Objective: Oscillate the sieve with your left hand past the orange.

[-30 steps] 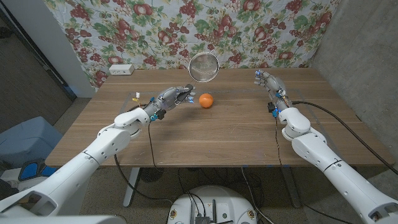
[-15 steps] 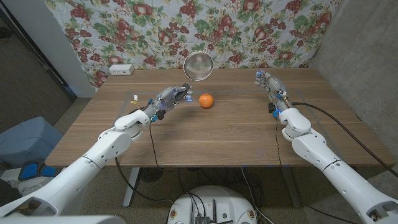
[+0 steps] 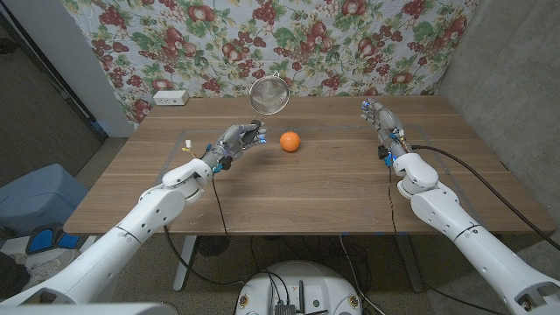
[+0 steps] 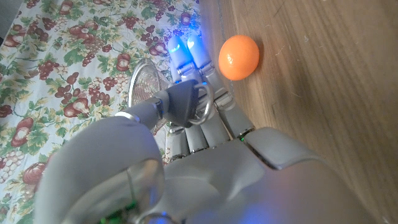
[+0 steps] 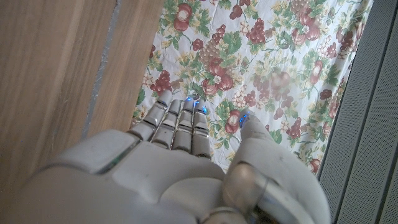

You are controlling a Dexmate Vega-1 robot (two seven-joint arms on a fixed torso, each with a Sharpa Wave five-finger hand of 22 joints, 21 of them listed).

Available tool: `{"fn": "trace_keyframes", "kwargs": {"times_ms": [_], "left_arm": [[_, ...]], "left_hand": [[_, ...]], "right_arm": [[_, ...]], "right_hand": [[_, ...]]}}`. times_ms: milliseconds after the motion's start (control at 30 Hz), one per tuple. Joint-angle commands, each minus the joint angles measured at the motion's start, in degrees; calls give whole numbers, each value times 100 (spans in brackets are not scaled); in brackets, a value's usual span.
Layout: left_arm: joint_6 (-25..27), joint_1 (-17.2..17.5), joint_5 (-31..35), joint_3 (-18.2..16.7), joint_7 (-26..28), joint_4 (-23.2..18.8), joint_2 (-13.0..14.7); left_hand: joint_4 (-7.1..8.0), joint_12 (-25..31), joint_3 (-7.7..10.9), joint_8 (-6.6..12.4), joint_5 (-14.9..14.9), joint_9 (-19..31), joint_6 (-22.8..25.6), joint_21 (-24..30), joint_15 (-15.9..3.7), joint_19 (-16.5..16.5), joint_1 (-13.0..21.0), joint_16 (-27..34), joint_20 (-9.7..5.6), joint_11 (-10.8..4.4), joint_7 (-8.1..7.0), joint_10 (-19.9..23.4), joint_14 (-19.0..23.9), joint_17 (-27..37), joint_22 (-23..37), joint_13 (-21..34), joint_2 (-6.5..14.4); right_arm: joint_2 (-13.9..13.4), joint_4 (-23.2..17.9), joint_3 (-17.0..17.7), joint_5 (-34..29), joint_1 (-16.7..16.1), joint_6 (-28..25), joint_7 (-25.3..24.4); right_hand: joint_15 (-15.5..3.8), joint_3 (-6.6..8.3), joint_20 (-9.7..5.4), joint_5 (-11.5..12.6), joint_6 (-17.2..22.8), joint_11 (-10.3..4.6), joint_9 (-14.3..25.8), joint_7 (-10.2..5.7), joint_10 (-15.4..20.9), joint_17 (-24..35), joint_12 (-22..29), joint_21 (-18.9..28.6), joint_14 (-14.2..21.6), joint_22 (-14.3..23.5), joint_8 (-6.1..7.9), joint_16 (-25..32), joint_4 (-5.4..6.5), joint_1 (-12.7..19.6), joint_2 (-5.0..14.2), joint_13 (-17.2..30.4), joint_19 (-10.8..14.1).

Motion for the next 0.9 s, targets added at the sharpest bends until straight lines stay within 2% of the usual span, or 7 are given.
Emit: {"fn": "trace_keyframes", "kwargs": {"times_ms": [33,400,900], "left_arm": [[459,151,-517,-175,618,-236,-62],[999,238,-981,-331,1483,-529,-42],[1508,125,-1274,-356,2002,-691,124]], "left_hand": [[58,-22,113,19,13,22,545,43,-385,10,215,-34,-111,-130,520,200,395,22,25,-4,240],[49,-45,121,15,10,41,568,67,-379,-19,215,-56,-89,-128,527,189,375,17,19,-6,240],[38,-72,137,8,4,64,605,110,-368,-33,215,-91,-24,-95,535,190,337,10,6,-10,239]], "right_arm": [[0,36,-3,22,-14,53,-2],[0,45,-1,35,-33,93,13],[81,111,7,25,-56,263,-2]], "right_hand": [[5,6,28,-23,-62,11,-3,29,-78,-33,-10,-65,-112,-1,-31,-21,46,-89,-15,-26,-73],[72,-7,57,-64,-134,92,-10,61,-199,-111,-16,-144,-248,-1,-28,1,54,-169,-12,-108,-94],[144,-27,96,-111,-173,149,-16,168,-252,-191,14,-232,-290,-1,-11,57,56,-251,-4,-208,-96]]}}
